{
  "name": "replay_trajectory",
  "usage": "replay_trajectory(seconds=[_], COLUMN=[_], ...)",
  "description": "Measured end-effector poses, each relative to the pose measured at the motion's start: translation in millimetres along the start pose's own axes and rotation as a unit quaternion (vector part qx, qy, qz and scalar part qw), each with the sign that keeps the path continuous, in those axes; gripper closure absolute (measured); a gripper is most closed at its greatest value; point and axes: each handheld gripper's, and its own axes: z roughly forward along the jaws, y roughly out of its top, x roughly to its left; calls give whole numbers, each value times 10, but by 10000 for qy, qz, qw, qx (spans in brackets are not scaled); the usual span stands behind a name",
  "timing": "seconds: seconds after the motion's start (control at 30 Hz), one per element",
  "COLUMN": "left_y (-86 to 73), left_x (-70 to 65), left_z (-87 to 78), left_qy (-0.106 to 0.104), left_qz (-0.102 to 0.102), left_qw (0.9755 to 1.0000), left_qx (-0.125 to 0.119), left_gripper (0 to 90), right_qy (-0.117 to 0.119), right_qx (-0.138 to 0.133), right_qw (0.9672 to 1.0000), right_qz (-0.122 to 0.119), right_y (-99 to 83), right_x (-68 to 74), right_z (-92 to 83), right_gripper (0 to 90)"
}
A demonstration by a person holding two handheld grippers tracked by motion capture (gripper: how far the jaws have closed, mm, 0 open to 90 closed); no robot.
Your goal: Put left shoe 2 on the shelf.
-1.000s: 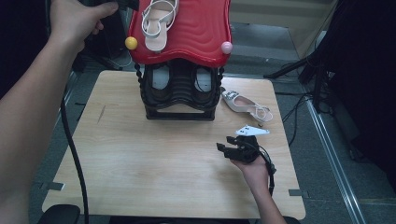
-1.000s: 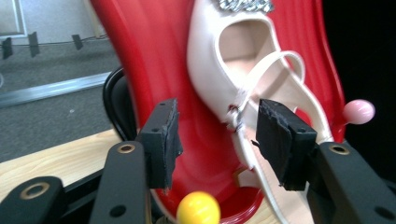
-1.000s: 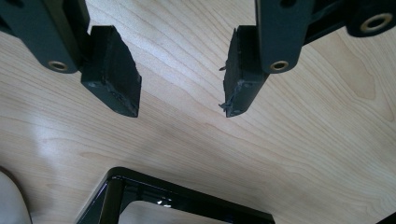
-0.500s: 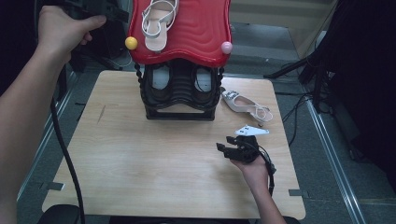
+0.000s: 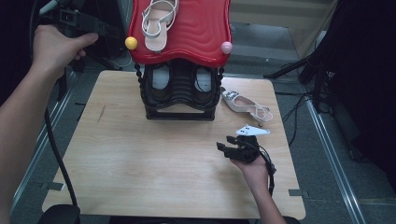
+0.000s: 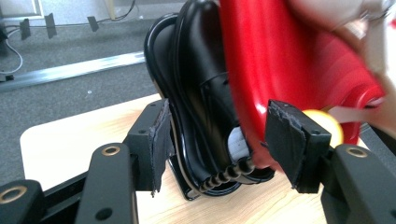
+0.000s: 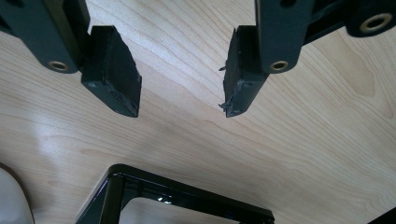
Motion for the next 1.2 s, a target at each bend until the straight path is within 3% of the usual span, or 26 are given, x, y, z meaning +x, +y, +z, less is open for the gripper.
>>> replay_trajectory(seconds=[0.4, 0.5, 0.63, 0.8, 0.9, 0.97, 1.2], left_y=[-343, -417, -535, -717, -797, -849, -1043], left_x=[155, 177, 163, 205, 223, 236, 249], left_z=[261, 313, 372, 448, 499, 529, 623], left_qy=[-8, -134, -117, -170, -28, -131, -187], left_qz=[-14, -95, -88, -223, -204, -260, -285], left_qw=[9998, 9997, 9997, 9994, 9995, 9992, 9988], left_qx=[180, 183, 202, 187, 247, 276, 348], left_gripper=[405, 405, 409, 408, 402, 402, 404], right_qy=[0, -24, -25, -23, -30, -32, -62], right_qx=[35, -1, -22, -20, -11, -3, -43], right_qw=[10000, 10000, 10000, 10000, 10000, 10000, 10000], right_qz=[-5, -11, 1, 4, 10, 5, 18], right_y=[-1, 1, 1, 1, 0, 1, 4], right_x=[0, -8, -11, -18, -14, -13, -19], right_z=[10, 2, -9, -11, -3, 2, -5], right_gripper=[478, 480, 480, 479, 477, 476, 478])
